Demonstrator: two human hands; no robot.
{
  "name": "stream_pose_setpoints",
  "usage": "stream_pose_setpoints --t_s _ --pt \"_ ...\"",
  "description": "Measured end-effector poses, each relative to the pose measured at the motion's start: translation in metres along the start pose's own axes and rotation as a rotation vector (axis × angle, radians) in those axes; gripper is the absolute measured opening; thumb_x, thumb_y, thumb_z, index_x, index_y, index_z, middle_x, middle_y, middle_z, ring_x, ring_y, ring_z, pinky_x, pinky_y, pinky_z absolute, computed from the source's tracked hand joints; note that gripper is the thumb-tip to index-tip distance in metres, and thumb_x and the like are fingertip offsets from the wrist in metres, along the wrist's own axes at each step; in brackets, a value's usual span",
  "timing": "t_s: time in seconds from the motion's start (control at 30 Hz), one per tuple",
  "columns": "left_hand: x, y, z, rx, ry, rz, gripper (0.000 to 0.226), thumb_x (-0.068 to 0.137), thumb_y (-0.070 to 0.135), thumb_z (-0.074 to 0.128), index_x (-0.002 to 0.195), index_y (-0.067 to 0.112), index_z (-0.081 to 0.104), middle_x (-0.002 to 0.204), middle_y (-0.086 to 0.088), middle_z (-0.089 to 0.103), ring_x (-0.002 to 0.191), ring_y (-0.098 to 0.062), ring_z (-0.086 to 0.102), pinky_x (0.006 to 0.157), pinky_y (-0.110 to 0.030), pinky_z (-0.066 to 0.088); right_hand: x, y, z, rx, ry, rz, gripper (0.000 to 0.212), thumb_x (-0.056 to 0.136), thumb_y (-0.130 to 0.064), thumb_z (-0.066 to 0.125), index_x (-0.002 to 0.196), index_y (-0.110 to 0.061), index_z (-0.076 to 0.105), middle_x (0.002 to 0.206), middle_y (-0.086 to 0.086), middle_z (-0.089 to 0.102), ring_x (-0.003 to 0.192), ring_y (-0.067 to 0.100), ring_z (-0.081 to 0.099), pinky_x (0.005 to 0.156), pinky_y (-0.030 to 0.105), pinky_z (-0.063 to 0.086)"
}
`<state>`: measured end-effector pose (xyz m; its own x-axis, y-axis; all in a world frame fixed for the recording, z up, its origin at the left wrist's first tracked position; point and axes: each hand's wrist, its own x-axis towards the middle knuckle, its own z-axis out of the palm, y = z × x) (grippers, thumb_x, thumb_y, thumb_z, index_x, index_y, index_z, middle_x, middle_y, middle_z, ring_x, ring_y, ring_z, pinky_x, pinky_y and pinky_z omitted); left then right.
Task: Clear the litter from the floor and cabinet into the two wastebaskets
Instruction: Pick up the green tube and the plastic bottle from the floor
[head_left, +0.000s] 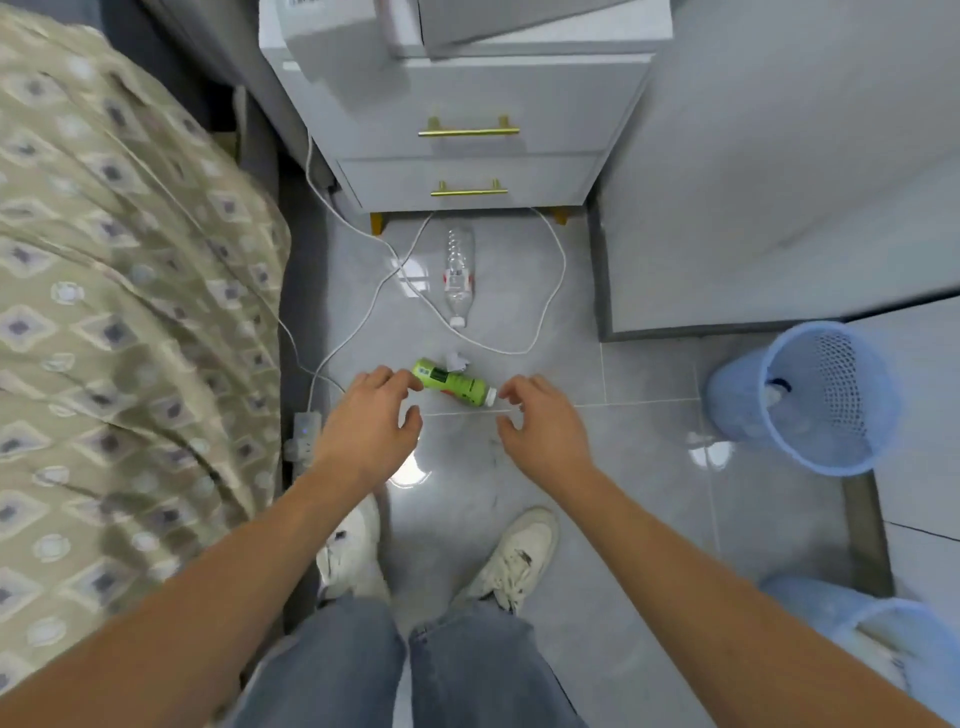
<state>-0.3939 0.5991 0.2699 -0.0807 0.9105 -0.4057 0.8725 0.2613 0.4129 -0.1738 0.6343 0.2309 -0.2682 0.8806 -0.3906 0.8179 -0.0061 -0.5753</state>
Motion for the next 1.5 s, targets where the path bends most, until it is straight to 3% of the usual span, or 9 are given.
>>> stream_pose_setpoints --t_s 0.27,0.4,0.5,0.6,0.87,1.0,1.17,1.37,1.5 --pt "0.122 -0.069 0.133 0.053 -0.136 0.045 0.034 0.092 0.026 0.060 0.125 0.020 0.061 0.118 -0.002 0.056 0.112 -0.026 0.051 0.080 -0.039 0.049 0.107 0.071 0.133 -0.059 -0.051 0.118 0.035 0.082 -0.023 0.073 0.114 -0.016 0.061 0.115 0.007 0.054 0.103 0.032 0.054 0.082 0.044 0.052" --pt "0.173 -0.106 0.187 0.024 -0.061 0.082 0.034 0.090 0.027 0.065 0.121 0.016 0.061 0.112 -0.007 0.056 0.105 -0.030 0.054 0.077 -0.045 0.051 0.143 0.108 0.194 -0.114 -0.064 0.130 0.050 0.078 -0.026 0.076 0.123 -0.017 0.057 0.121 0.007 0.052 0.106 0.033 0.050 0.087 0.046 0.051" --pt "0.216 -0.114 0.203 -0.162 0.050 -0.102 0.039 0.090 0.034 0.064 0.124 0.018 0.054 0.115 -0.006 0.056 0.108 -0.027 0.054 0.081 -0.044 0.052 0.157 0.126 0.220 -0.149 -0.076 0.134 0.050 0.077 -0.028 0.077 0.122 -0.020 0.056 0.120 0.005 0.051 0.108 0.031 0.051 0.084 0.044 0.051" --pt "0.270 -0.102 0.208 -0.399 0.054 -0.345 0.060 0.084 0.054 0.070 0.125 0.017 0.048 0.119 -0.008 0.060 0.111 -0.029 0.060 0.087 -0.039 0.050 0.161 0.135 0.233 -0.144 -0.071 0.116 0.043 0.077 -0.031 0.076 0.114 -0.021 0.057 0.115 0.002 0.050 0.103 0.029 0.052 0.079 0.042 0.051" --pt "0.355 -0.059 0.232 -0.409 0.084 -0.487 0.103 0.068 0.070 0.078 0.141 0.010 0.038 0.142 -0.016 0.045 0.133 -0.037 0.046 0.104 -0.047 0.045 0.161 0.140 0.237 -0.136 -0.045 0.090 0.043 0.078 -0.030 0.075 0.116 -0.023 0.055 0.117 0.000 0.050 0.100 0.028 0.053 0.072 0.043 0.051" --pt "0.367 -0.059 0.242 -0.411 0.105 -0.504 0.093 0.073 0.067 0.075 0.138 0.007 0.045 0.138 -0.018 0.051 0.131 -0.037 0.049 0.105 -0.045 0.046 0.158 0.142 0.240 -0.076 -0.016 0.079 0.040 0.076 -0.027 0.073 0.112 -0.022 0.055 0.113 0.000 0.048 0.094 0.029 0.056 0.069 0.042 0.051" --pt "0.344 -0.062 0.220 -0.436 0.125 -0.465 0.073 0.082 0.055 0.070 0.133 0.006 0.051 0.132 -0.015 0.057 0.117 -0.035 0.059 0.093 -0.039 0.051 0.141 0.136 0.214 0.117 0.057 0.055 0.042 0.074 -0.020 0.075 0.114 -0.018 0.061 0.114 -0.001 0.045 0.086 0.026 0.061 0.072 0.038 0.053" --pt "0.265 -0.045 0.139 -0.406 0.136 -0.313 0.067 0.078 0.057 0.074 0.123 0.008 0.064 0.117 -0.012 0.062 0.101 -0.028 0.065 0.077 -0.031 0.049 0.094 0.103 0.141 0.263 0.234 0.103 0.051 0.072 -0.021 0.087 0.118 -0.017 0.065 0.116 -0.003 0.047 0.089 0.013 0.059 0.076 0.014 0.043" --pt "0.195 -0.007 0.062 -0.421 0.114 -0.141 0.051 0.083 0.048 0.078 0.120 0.021 0.054 0.114 0.002 0.061 0.097 -0.016 0.061 0.076 -0.026 0.048 0.047 0.076 0.076 0.367 0.356 0.121 0.051 0.073 -0.023 0.088 0.118 -0.016 0.065 0.117 -0.001 0.048 0.097 0.007 0.057 0.085 0.013 0.048"
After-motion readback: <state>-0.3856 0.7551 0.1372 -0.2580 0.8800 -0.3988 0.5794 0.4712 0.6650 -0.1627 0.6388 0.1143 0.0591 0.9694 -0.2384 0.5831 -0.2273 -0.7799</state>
